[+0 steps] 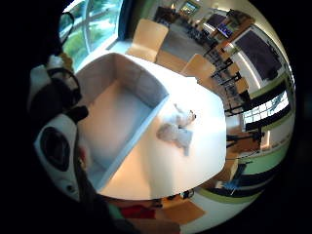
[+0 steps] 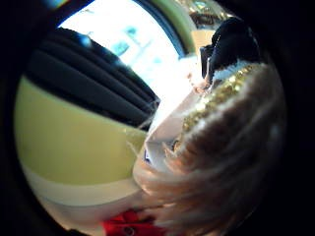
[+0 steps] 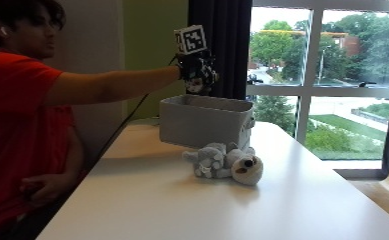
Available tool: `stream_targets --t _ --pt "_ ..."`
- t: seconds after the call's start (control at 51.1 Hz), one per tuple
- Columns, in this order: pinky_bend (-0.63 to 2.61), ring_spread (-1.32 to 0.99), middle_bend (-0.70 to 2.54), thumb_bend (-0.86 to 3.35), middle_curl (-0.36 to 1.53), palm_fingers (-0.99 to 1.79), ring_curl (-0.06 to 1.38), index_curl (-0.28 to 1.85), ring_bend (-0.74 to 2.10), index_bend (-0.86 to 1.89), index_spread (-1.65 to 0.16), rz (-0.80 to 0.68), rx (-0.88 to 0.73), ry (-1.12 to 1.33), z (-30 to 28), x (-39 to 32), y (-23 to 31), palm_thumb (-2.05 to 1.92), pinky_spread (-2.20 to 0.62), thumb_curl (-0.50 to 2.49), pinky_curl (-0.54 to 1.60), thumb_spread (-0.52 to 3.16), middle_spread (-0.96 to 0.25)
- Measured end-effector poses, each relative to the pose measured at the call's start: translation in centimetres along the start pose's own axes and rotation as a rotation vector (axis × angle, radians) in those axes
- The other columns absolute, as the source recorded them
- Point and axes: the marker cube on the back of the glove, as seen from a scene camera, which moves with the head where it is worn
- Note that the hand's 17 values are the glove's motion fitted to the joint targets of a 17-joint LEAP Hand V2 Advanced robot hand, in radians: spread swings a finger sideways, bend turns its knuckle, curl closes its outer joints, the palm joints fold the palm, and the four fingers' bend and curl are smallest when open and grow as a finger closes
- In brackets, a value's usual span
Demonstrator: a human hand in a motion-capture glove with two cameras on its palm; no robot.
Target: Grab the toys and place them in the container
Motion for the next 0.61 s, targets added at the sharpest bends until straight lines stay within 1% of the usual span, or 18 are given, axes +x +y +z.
stream_targets --t 0.039,0.117,0.176,0.215,0.235,0.255,0.274,0.294,0.352,0.372,0.411,0.49,0.607 --pt "0.92 -0.46 0.44 -0.01 0.47 1.0 0.41 0.65 0.95 0.14 -0.52 -0.014 -0.017 0.007 0.5 -0.2 0.1 0.58 -0.45 0.98 0.37 0.7 -0.45" --pt "0.93 -0.46 0.41 -0.01 0.47 0.98 0.41 0.65 0.94 0.13 -0.52 0.013 -0.062 -0.022 1.5 -1.0 0.0 0.58 -0.44 0.99 0.37 0.72 -0.46" --pt "0.95 -0.46 0.38 -0.01 0.47 0.95 0.41 0.65 0.93 0.13 -0.52 0.0 -0.146 -0.032 2.2 -0.5 0.6 0.57 -0.44 0.99 0.37 0.75 -0.45" --pt "1.0 -0.44 0.32 -0.01 0.45 0.86 0.41 0.64 0.94 0.08 -0.52 -0.008 -0.213 -0.025 2.6 -0.4 1.0 0.56 -0.44 0.98 0.39 0.79 -0.43" --pt "1.04 -0.41 0.27 -0.04 0.44 0.74 0.41 0.61 0.95 0.01 -0.52 -0.012 -0.241 -0.019 2.8 -0.5 1.2 0.5 -0.41 0.96 0.4 0.84 -0.4" --pt "1.06 -0.4 0.26 -0.05 0.44 0.69 0.42 0.6 0.96 0.02 -0.51 -0.016 -0.261 -0.012 2.9 -0.5 1.3 0.46 -0.4 0.95 0.42 0.87 -0.39" --pt "1.09 -0.38 0.21 -0.08 0.43 0.59 0.41 0.59 0.94 0.03 -0.5 -0.022 -0.272 -0.006 2.9 -0.4 1.4 0.38 -0.38 0.92 0.42 0.91 -0.37" --pt "1.11 -0.36 0.18 -0.11 0.42 0.47 0.4 0.59 0.9 0.07 -0.5 -0.03 -0.278 0.001 2.9 -0.2 1.6 0.3 -0.36 0.88 0.43 0.95 -0.35" --pt "1.19 -0.26 0.15 -0.14 0.41 0.09 0.39 0.56 0.77 0.06 -0.48 -0.06 -0.287 0.029 2.6 1.1 2.3 0.12 -0.26 0.78 0.47 1.01 -0.27" --pt "1.2 -0.23 0.17 -0.14 0.41 0.03 0.38 0.56 0.72 0.09 -0.48 -0.067 -0.285 0.036 2.5 1.6 2.5 0.07 -0.23 0.75 0.47 1.02 -0.25" --pt "1.21 -0.19 0.18 -0.1 0.4 0.01 0.35 0.53 0.68 0.1 -0.48 -0.066 -0.271 0.041 2.3 2.4 2.8 0.02 -0.19 0.71 0.46 1.04 -0.22" --pt "1.19 -0.12 0.19 -0.08 0.39 -0.03 0.28 0.5 0.56 0.17 -0.47 -0.003 -0.24 0.034 1.7 4.6 3.2 -0.05 -0.11 0.63 0.42 1.07 -0.18" --pt "1.14 -0.05 0.17 -0.08 0.38 -0.1 0.24 0.48 0.45 0.19 -0.46 0.051 -0.234 0.028 1.3 10.0 4.7 -0.09 -0.03 0.53 0.39 1.08 -0.13"
